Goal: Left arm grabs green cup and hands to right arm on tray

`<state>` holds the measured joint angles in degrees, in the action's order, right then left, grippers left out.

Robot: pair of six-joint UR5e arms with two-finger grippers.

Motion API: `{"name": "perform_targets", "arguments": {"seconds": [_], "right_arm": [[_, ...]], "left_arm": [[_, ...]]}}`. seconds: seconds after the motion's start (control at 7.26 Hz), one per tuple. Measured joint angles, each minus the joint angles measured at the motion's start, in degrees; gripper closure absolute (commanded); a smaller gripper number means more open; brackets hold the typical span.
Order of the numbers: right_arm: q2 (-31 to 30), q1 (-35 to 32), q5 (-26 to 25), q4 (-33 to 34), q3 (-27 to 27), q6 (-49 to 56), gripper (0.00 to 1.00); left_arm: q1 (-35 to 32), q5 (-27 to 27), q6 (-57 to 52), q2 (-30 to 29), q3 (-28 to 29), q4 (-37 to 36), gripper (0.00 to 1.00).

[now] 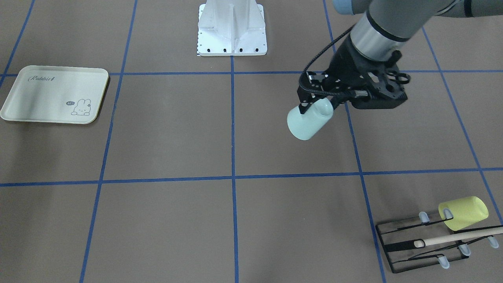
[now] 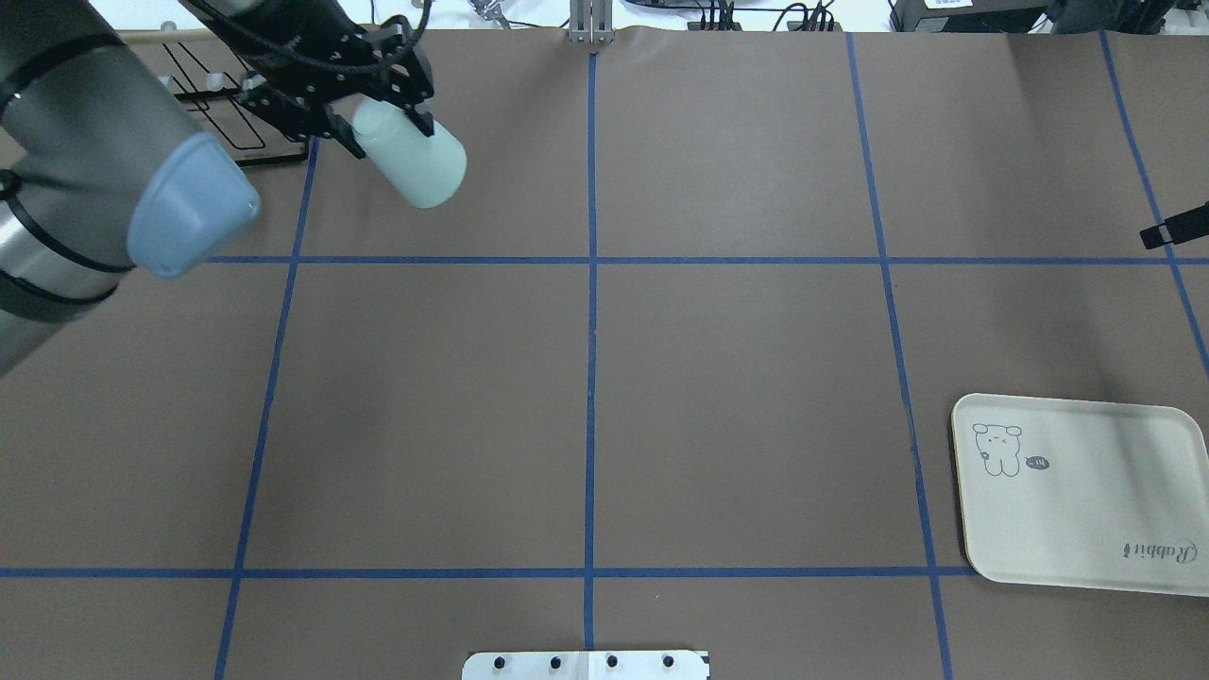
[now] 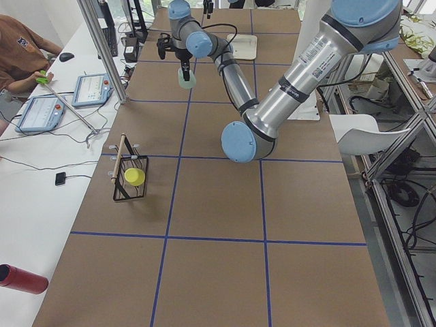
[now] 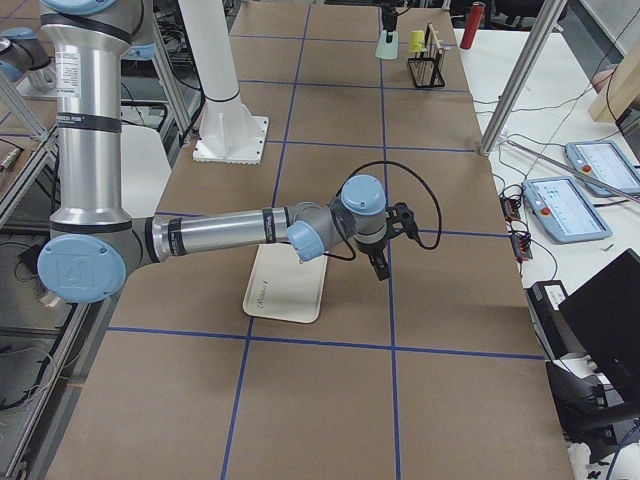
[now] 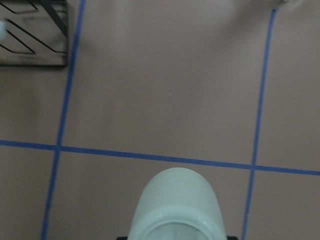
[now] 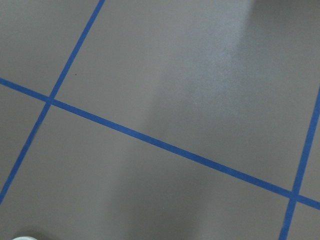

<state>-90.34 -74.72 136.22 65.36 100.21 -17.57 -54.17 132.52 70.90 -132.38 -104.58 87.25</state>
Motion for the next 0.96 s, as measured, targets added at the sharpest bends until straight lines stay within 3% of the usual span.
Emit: {"name": "perform_targets", "arguments": {"seconds": [0.28, 0.55, 0.96], "right_arm": [[1.8, 4.7, 1.8, -7.2, 0.0, -11.9, 0.00], [4.2, 9.5, 2.5, -19.5, 0.1, -32.8, 0.00], [9.3, 15.4, 2.3, -37.1, -0.1, -63.5, 0.01]], "left_arm": [[3.8, 0.1, 13.9, 0.7, 1.2, 17.6, 1.00], [6.1, -0.1, 21.9, 2.5, 2.9, 32.9, 1.00], [7.3, -1.9, 36.8, 4.8, 10.4, 64.2, 1.00]]}}
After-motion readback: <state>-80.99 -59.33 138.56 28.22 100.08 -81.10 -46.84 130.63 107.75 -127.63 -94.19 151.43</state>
